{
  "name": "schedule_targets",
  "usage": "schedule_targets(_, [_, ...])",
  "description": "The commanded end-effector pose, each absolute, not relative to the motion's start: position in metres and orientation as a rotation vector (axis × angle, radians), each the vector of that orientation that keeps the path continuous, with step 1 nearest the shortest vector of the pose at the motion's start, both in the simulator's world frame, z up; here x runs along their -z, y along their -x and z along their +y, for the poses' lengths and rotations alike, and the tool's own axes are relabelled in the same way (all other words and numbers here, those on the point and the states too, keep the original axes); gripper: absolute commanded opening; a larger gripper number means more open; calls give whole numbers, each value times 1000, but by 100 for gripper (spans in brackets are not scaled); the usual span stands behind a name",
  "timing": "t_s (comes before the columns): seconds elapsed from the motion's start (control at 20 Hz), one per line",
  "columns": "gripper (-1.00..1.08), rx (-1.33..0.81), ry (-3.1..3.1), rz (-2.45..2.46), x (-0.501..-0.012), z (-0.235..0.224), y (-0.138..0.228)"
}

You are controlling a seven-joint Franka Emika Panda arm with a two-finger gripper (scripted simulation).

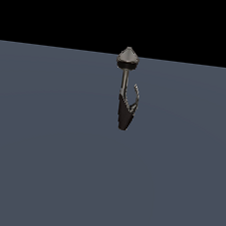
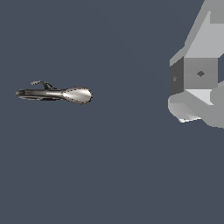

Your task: Turn on the faucet by rotating a designated handle.

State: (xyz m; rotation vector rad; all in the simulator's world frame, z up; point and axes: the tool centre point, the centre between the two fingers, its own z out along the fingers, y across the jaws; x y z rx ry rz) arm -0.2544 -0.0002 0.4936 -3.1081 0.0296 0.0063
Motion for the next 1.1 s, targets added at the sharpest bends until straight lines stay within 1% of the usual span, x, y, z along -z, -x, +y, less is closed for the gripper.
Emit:
schedule_targets(0.0, [-100,-6,3108,30,-494,0,254])
schedule_targets(0.4, [-100,-23,3102,79,-496,-20,253])
schedule_targets(0.65, [-100,-24,3099,83,-496,-19,252])
schedule_targets(1.05, [-100,-51,3056,171,-492,-17,233])
